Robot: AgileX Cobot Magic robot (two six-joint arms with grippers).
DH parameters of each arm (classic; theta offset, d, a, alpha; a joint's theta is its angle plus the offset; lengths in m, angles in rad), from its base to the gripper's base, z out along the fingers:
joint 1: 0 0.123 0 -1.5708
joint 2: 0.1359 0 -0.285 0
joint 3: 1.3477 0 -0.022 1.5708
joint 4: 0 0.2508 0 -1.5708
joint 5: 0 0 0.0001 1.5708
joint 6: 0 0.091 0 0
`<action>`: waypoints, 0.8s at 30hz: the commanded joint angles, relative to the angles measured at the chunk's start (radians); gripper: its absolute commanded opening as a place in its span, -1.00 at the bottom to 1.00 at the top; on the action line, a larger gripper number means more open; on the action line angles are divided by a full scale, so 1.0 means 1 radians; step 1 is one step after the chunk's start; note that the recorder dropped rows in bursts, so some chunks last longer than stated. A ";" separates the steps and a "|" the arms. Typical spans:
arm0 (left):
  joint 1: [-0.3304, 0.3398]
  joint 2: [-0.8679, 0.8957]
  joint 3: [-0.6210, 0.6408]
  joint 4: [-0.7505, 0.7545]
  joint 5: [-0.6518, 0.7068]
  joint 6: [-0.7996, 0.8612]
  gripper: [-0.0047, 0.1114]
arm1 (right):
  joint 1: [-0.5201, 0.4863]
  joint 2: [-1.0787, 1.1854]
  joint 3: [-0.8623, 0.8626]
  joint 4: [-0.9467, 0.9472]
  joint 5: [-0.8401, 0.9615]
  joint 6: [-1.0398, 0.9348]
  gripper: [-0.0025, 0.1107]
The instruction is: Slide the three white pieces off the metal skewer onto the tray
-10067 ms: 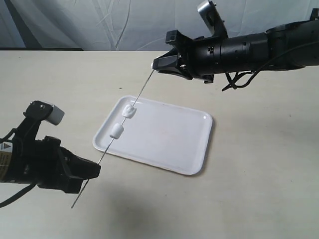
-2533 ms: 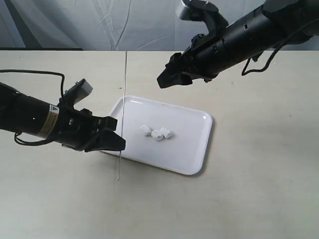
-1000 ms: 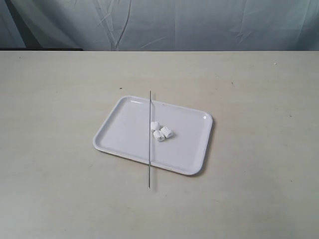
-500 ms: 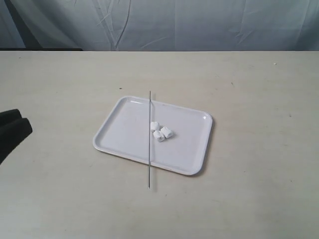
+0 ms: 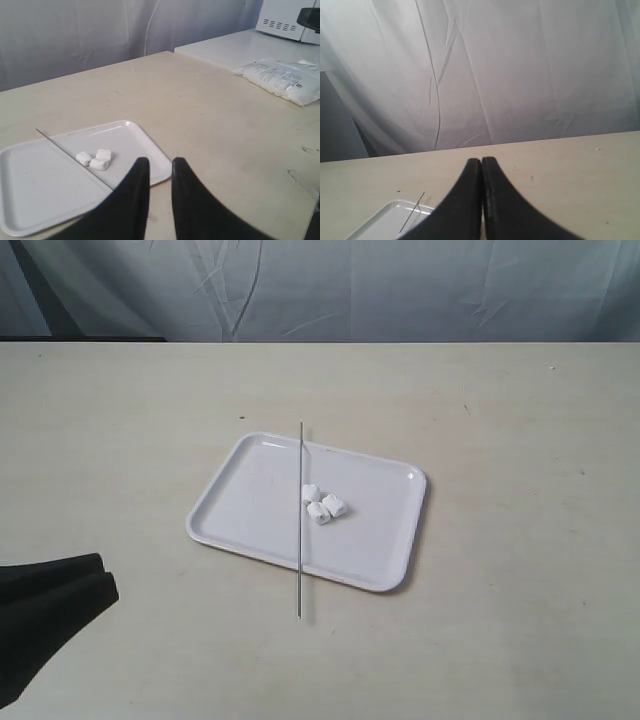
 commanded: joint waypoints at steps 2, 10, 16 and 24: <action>-0.006 -0.005 0.002 0.001 -0.008 -0.005 -0.62 | 0.004 -0.006 0.006 0.004 0.001 -0.001 -0.97; -0.006 -0.005 0.002 0.001 -0.008 -0.002 -0.62 | 0.004 -0.006 0.006 0.004 0.001 -0.001 -0.97; -0.008 -0.005 0.002 -0.076 -0.008 0.031 -0.62 | 0.004 -0.006 0.015 -0.115 -0.042 -0.004 -0.97; -0.076 -0.005 0.002 -0.805 0.641 0.257 -0.62 | 0.004 -0.006 0.075 -0.857 -0.166 0.712 -0.97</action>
